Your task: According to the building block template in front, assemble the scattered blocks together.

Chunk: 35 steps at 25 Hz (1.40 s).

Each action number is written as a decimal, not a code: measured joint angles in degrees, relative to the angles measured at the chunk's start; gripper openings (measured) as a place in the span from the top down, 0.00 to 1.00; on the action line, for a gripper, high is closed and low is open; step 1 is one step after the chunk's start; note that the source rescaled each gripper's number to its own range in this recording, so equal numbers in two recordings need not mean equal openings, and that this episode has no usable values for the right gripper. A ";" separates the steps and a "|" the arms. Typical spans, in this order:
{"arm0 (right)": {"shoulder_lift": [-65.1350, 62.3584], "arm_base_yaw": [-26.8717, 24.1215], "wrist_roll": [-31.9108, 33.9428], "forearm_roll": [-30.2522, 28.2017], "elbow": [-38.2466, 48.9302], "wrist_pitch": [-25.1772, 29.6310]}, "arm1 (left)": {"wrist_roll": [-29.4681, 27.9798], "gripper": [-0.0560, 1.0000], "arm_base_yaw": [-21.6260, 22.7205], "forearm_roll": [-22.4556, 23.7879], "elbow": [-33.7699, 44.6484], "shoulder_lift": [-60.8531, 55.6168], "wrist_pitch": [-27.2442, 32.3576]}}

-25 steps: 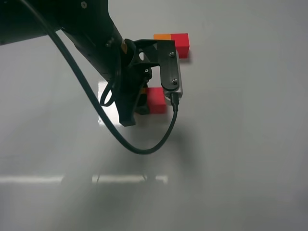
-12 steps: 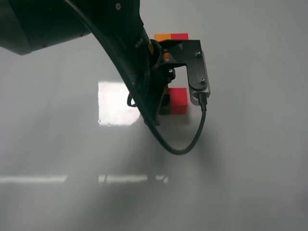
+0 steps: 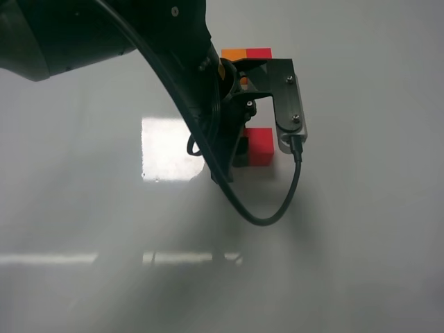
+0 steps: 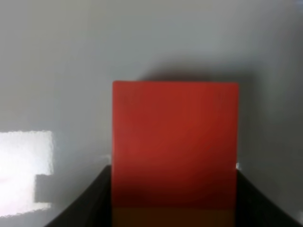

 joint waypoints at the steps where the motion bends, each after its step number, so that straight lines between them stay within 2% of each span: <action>1: 0.00 0.00 0.00 0.00 0.00 0.00 | -0.05 0.94 0.00 0.00 0.00 0.00 0.00; 4: 0.00 0.00 0.00 0.00 0.00 0.00 | -0.17 0.93 0.00 -0.06 0.00 0.00 -0.06; 6: 0.00 0.00 0.00 0.00 0.00 0.00 | -0.83 0.89 0.00 -0.06 0.00 0.13 -0.06; 9: 0.00 0.00 0.00 0.00 0.00 0.00 | -2.03 0.69 0.00 -0.14 0.00 0.48 -0.03; 12: 0.00 0.00 0.00 0.00 0.00 0.00 | -3.19 0.39 -0.38 0.00 0.00 0.48 -0.03; 14: 0.00 0.00 0.00 0.00 0.00 0.00 | -4.13 0.26 -0.72 0.52 0.00 0.24 -0.09; 15: 0.00 0.00 0.00 0.00 0.00 0.00 | -4.41 0.23 -1.04 0.73 0.00 0.03 -0.09; 22: 0.00 0.00 0.00 0.00 0.00 0.00 | -8.04 0.20 -4.49 4.14 0.00 -4.58 1.97; 25: 0.00 0.00 0.00 0.00 0.00 0.00 | -11.93 0.20 -5.28 5.24 0.00 -7.30 1.91; 27: 0.00 0.00 0.00 0.00 0.00 0.00 | -18.00 0.20 -5.69 7.37 0.00 -8.86 1.91; 31: 0.00 0.00 0.00 0.00 0.00 0.00 | -34.94 0.20 -4.78 13.25 0.06 -12.04 3.50; 35: 0.00 0.00 0.00 0.00 0.00 0.00 | -48.11 0.21 2.29 14.49 0.06 -16.26 9.05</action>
